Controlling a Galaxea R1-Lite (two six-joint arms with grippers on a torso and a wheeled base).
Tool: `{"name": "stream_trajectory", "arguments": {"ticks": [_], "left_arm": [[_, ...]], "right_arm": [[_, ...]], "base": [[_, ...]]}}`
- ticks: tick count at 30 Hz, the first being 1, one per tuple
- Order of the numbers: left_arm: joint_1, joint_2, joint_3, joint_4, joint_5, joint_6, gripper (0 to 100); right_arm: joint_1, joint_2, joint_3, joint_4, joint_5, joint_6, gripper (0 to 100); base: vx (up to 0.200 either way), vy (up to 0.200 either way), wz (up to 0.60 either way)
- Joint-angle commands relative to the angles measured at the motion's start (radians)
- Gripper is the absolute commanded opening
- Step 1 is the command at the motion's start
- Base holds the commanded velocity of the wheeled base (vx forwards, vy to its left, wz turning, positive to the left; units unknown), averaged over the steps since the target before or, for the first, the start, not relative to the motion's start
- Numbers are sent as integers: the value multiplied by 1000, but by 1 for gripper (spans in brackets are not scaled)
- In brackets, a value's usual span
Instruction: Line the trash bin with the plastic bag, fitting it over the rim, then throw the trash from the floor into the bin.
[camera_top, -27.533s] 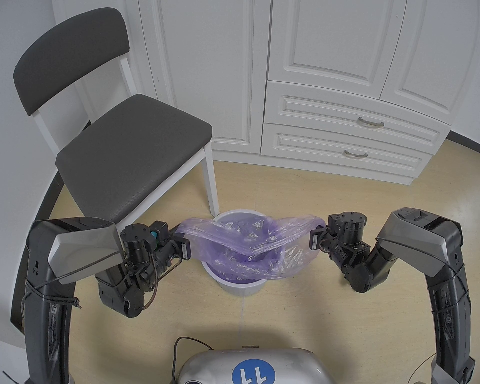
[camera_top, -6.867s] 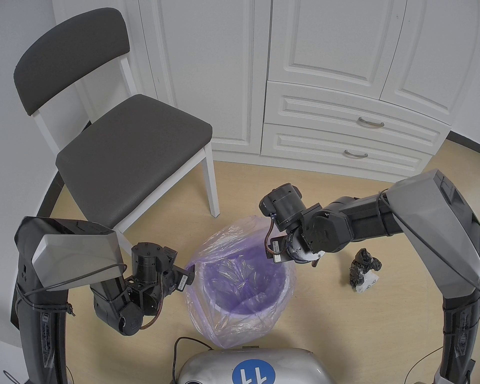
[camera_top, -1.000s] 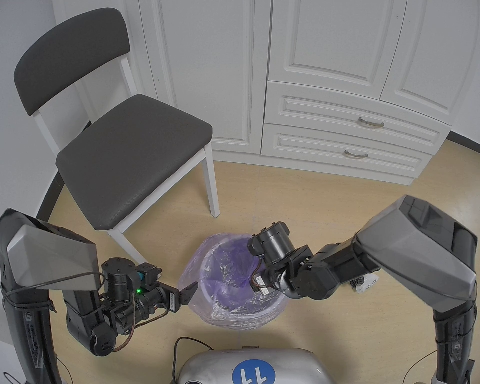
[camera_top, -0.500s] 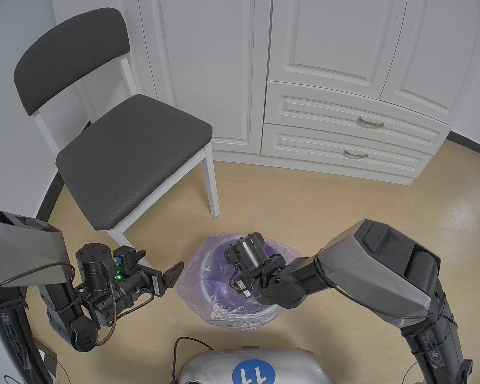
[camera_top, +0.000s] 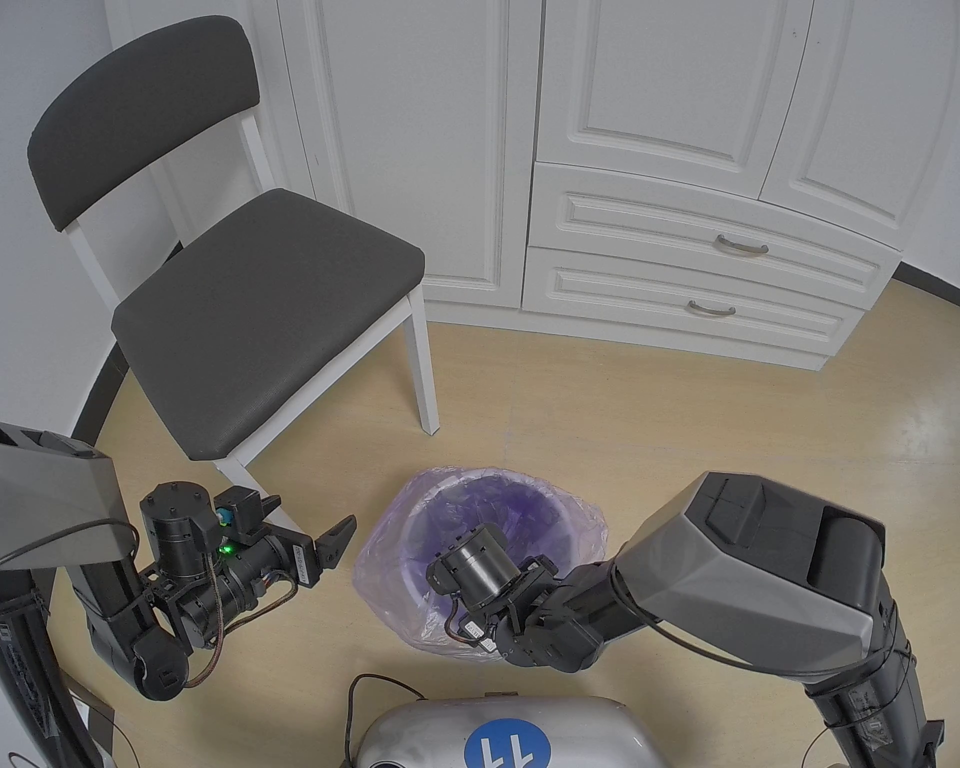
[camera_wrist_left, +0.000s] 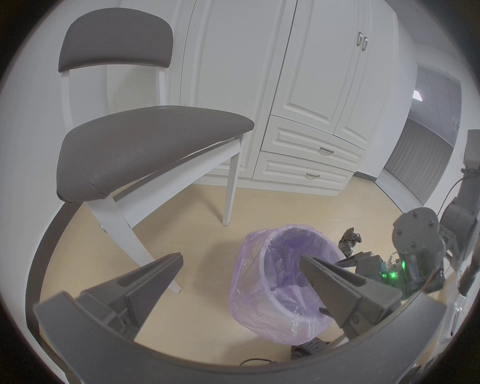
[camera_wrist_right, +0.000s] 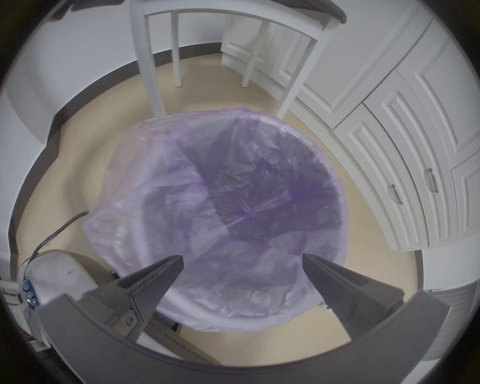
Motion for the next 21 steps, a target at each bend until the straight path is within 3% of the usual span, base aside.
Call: {"name": "stream_trajectory", "arguments": {"ticks": [1, 21], "left_arm": [[0, -1, 0, 0, 0, 0, 100], [0, 6, 0, 0, 0, 1, 100]], "right_arm": [[26, -10, 5, -1, 0, 2, 100], [37, 90, -58, -2, 1, 5, 100]], "base": [[0, 0, 0], [0, 0, 0]]}}
